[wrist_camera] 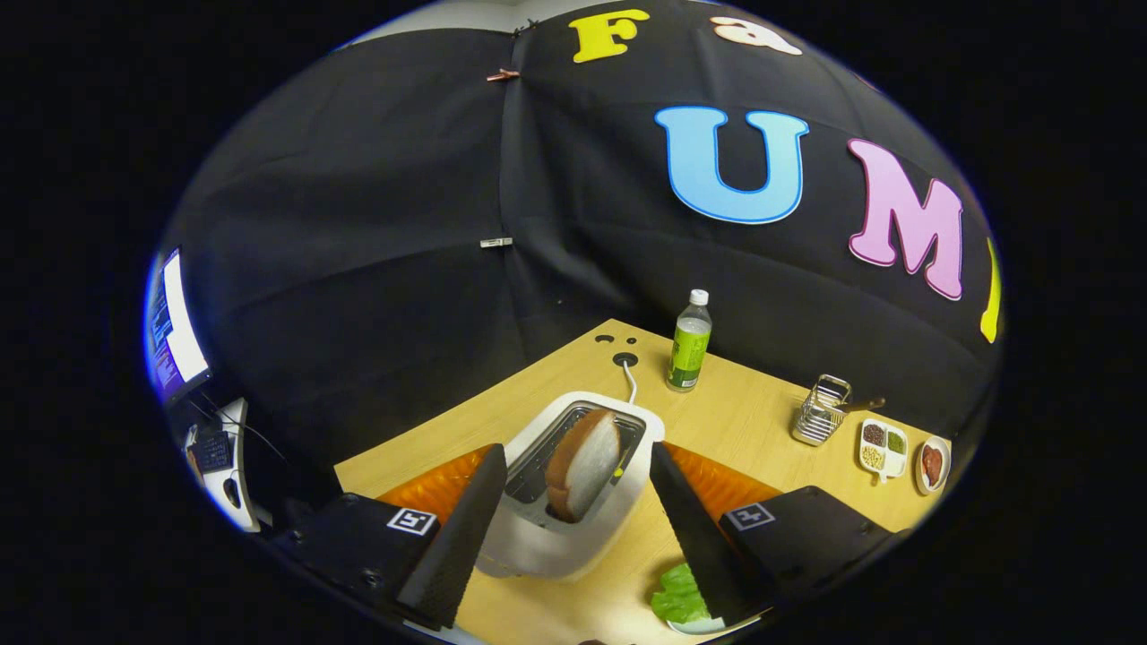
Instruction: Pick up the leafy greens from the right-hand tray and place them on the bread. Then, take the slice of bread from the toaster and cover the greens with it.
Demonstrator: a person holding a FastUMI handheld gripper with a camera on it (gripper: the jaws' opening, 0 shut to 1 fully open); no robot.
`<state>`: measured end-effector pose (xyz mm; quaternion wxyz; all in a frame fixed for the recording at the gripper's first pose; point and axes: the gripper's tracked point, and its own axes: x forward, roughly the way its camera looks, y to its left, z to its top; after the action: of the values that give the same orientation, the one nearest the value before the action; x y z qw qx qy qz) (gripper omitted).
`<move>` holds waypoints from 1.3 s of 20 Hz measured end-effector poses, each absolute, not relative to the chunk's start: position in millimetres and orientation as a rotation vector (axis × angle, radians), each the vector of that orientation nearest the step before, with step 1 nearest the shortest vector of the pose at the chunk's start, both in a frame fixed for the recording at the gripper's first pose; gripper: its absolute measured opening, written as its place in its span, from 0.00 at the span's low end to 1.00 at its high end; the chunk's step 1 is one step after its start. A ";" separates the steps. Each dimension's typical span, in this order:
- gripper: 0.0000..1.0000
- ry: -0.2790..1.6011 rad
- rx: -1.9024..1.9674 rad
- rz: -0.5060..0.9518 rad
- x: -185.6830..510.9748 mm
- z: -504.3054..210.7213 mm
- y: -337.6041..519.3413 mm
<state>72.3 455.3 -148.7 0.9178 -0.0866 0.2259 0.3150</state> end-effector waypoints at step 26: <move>0.18 0.526 -0.253 0.541 117.0 -197.5 475.9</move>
<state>117.0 475.9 -197.5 0.9218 -0.1232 0.2563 0.2635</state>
